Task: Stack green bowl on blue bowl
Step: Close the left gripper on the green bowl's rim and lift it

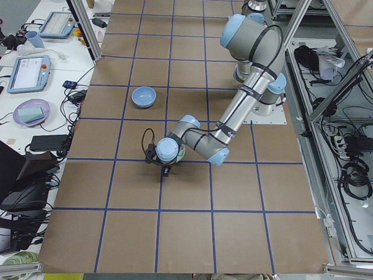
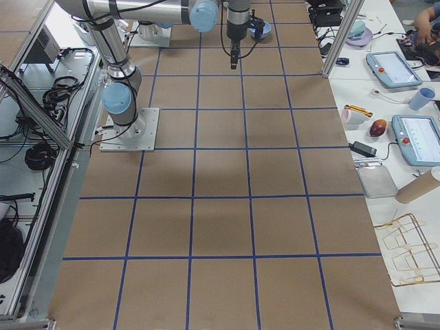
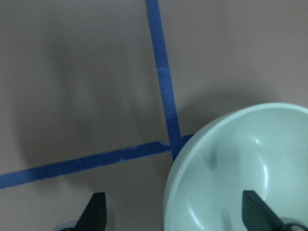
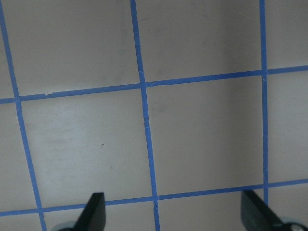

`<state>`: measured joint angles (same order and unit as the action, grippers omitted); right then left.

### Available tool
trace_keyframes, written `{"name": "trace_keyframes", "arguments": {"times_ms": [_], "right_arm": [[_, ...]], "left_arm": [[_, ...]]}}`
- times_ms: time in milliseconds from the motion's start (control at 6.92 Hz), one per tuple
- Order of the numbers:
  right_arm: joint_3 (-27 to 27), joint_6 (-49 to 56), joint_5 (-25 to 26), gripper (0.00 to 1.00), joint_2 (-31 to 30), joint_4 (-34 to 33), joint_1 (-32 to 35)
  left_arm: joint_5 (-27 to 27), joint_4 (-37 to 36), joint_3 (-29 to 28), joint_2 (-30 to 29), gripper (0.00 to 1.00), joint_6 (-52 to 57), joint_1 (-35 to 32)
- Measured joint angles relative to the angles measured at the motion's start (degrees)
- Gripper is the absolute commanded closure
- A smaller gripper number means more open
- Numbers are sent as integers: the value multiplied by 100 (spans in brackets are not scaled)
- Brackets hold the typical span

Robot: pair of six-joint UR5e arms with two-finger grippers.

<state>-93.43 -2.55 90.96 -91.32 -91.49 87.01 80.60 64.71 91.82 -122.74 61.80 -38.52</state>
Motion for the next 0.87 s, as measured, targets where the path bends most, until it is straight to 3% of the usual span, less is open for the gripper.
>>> {"name": "trace_keyframes", "arguments": {"times_ms": [289, 722, 867], "right_arm": [[0, 0, 0, 0, 0, 0, 0], [0, 0, 0, 0, 0, 0, 0], [0, 0, 0, 0, 0, 0, 0]], "left_arm": [[30, 6, 50, -21, 3, -39, 5], [27, 17, 141, -45, 65, -112, 3], [26, 22, 155, -47, 73, -177, 3]]}}
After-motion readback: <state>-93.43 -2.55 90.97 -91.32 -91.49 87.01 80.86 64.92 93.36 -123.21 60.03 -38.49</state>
